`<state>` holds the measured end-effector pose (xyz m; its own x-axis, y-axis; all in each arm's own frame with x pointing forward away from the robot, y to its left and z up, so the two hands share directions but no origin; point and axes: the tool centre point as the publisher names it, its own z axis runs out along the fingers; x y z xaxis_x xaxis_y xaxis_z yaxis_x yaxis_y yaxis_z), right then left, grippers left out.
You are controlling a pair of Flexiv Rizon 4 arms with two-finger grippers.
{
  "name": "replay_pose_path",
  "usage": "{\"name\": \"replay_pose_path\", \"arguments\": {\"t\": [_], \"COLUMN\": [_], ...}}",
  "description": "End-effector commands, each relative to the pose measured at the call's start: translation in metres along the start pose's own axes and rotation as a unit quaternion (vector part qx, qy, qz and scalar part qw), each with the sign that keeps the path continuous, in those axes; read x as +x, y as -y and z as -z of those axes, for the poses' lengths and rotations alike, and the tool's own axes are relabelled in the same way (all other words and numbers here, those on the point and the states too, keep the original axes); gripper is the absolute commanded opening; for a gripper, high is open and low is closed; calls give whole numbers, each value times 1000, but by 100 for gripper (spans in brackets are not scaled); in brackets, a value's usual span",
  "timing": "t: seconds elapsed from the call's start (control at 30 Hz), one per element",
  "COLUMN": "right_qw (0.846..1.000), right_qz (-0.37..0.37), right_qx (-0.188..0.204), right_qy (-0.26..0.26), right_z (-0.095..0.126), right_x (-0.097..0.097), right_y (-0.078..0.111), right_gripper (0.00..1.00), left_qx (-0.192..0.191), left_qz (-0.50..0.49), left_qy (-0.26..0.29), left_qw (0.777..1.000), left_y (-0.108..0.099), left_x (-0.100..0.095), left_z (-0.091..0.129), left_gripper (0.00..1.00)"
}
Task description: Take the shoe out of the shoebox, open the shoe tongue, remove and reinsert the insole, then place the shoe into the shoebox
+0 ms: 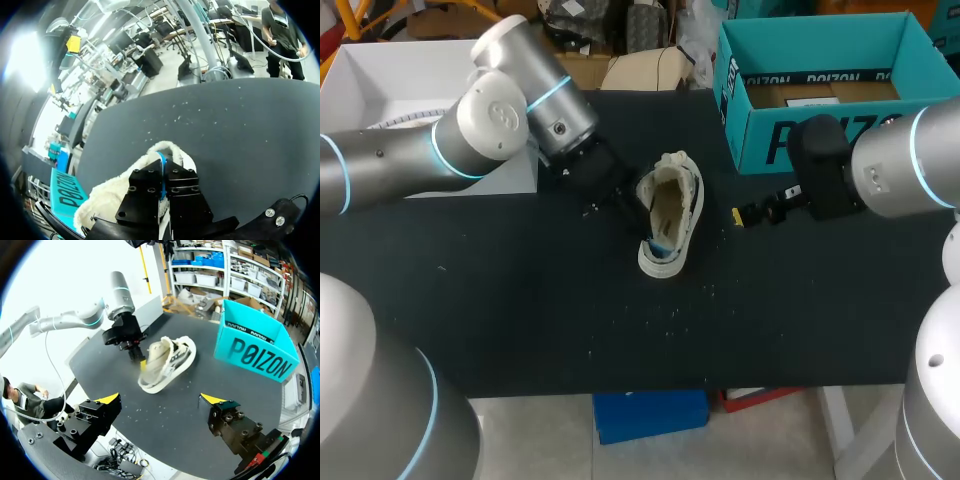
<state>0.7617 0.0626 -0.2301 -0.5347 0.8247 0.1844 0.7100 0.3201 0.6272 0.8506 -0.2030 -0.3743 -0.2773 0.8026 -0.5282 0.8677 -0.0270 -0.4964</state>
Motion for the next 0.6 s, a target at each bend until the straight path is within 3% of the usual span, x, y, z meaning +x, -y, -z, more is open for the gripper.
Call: {"name": "replay_pose_path", "arguments": {"t": [0.03,0.17,0.4,0.47,0.5,0.53,0.57,0.6], "right_qw": [1000,1000,1000,1000,1000,1000,1000,1000], "right_qz": [0,0,0,0,0,0,0,0], "right_qx": [1,1,1,1,1,1,1,1], "right_qy": [1,1,1,1,1,1,1,1], "right_z": [0,0,0,0,0,0,0,0], "right_x": [1,1,1,1,1,1,1,1], "right_y": [-1,-1,-1,-1,-1,-1,-1,-1], "right_gripper": [100,100,100,100,100,100,100,100], "left_qx": [-3,6,23,26,27,27,23,18], "left_qz": [-3,-6,15,20,20,20,20,19], "left_qy": [0,-7,-74,-78,-78,-79,-81,-81], "left_qw": [1000,1000,997,996,996,996,996,996], "left_y": [0,2,2,2,4,5,6,6], "left_x": [-5,-5,8,9,9,9,8,8], "left_z": [-4,-8,-25,-25,-24,-22,-18,-15], "left_gripper": [0,0,11,24,36,34,26,27]}}
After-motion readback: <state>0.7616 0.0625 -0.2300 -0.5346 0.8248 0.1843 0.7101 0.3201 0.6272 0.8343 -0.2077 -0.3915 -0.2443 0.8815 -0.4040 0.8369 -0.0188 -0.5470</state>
